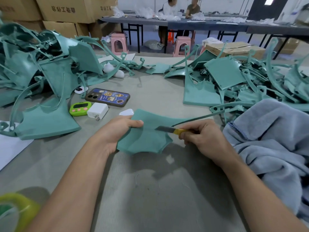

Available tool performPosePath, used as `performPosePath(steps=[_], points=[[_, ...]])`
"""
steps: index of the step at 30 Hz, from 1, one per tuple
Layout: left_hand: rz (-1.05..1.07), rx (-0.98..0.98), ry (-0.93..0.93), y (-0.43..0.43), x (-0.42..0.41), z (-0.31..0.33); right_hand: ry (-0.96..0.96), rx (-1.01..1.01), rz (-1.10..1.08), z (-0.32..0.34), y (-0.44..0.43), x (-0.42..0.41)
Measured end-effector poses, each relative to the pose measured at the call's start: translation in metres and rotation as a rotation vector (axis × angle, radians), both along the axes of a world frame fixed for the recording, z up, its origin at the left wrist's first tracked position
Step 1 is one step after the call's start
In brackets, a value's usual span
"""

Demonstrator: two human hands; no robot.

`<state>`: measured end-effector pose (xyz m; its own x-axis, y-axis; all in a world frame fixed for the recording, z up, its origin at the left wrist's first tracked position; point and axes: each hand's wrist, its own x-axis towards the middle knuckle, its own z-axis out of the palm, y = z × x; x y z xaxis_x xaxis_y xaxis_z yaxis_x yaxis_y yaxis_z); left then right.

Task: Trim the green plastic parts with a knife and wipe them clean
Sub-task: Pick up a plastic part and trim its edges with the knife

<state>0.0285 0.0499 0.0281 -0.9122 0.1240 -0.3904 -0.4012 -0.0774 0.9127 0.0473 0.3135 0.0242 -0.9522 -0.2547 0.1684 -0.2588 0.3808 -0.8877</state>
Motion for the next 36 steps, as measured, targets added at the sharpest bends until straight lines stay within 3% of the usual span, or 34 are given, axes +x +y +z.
performPosePath(steps=[3,8,12,18,22,25,28,30,33,36], points=[[0.013,-0.009,0.012,0.001,0.000,-0.001,-0.023,0.097,0.062,0.000,0.004,-0.001],[-0.014,-0.044,0.008,0.002,0.000,-0.003,0.036,0.022,-0.078,-0.006,0.000,-0.001],[0.016,-0.036,0.010,-0.002,-0.001,-0.003,-0.024,0.097,0.089,0.000,0.004,0.000],[0.160,0.012,-0.023,-0.002,-0.005,-0.001,0.071,0.061,-0.292,-0.005,0.003,0.000],[0.312,0.033,-0.066,-0.003,-0.008,0.001,0.088,-0.085,-0.235,0.002,-0.002,0.006],[0.323,0.040,-0.076,-0.002,-0.008,0.002,0.059,0.051,-0.131,0.002,-0.011,0.012],[0.336,0.034,-0.071,0.000,-0.007,0.002,0.107,0.129,-0.283,-0.002,-0.011,0.011],[0.354,0.027,-0.059,0.001,-0.007,0.002,0.124,0.135,-0.312,-0.002,-0.011,0.012],[0.354,0.019,-0.061,0.001,-0.007,0.002,0.076,0.143,-0.179,-0.001,-0.016,0.017],[0.365,0.015,-0.062,0.001,-0.008,0.002,0.109,0.168,-0.256,-0.003,-0.019,0.017]])
